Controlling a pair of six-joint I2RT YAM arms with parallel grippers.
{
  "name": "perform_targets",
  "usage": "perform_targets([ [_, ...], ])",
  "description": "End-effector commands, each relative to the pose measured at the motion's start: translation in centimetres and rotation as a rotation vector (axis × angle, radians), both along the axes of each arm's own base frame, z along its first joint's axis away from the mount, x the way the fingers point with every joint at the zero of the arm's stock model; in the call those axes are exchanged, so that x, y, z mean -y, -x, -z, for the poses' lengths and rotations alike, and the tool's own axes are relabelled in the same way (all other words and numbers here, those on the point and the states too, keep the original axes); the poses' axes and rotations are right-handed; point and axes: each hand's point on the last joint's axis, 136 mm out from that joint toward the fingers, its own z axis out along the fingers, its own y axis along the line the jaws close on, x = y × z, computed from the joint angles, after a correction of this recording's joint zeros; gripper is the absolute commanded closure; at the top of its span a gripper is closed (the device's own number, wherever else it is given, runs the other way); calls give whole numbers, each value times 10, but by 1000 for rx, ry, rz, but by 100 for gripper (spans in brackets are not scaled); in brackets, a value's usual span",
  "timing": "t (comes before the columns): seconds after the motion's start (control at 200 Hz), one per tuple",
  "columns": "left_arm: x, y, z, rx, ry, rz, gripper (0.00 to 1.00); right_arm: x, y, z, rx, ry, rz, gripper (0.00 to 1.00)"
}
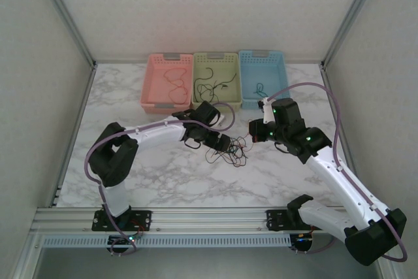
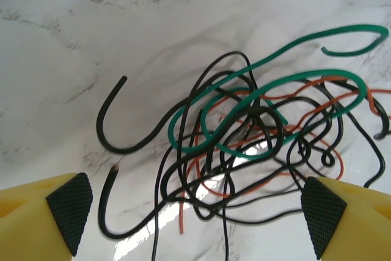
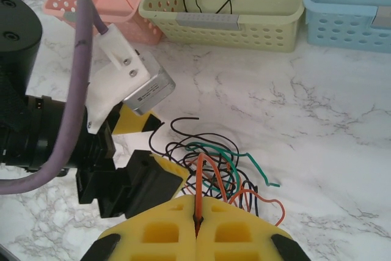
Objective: Untangle the cables
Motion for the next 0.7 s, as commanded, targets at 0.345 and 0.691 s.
perform_targets([
  [0.345, 28, -11, 23, -57, 58, -49, 19, 4, 1, -7, 11, 13, -2, 100],
  [0.691, 28, -11, 27, -64, 74, -72, 54, 3, 1, -5, 9, 9, 0, 100],
])
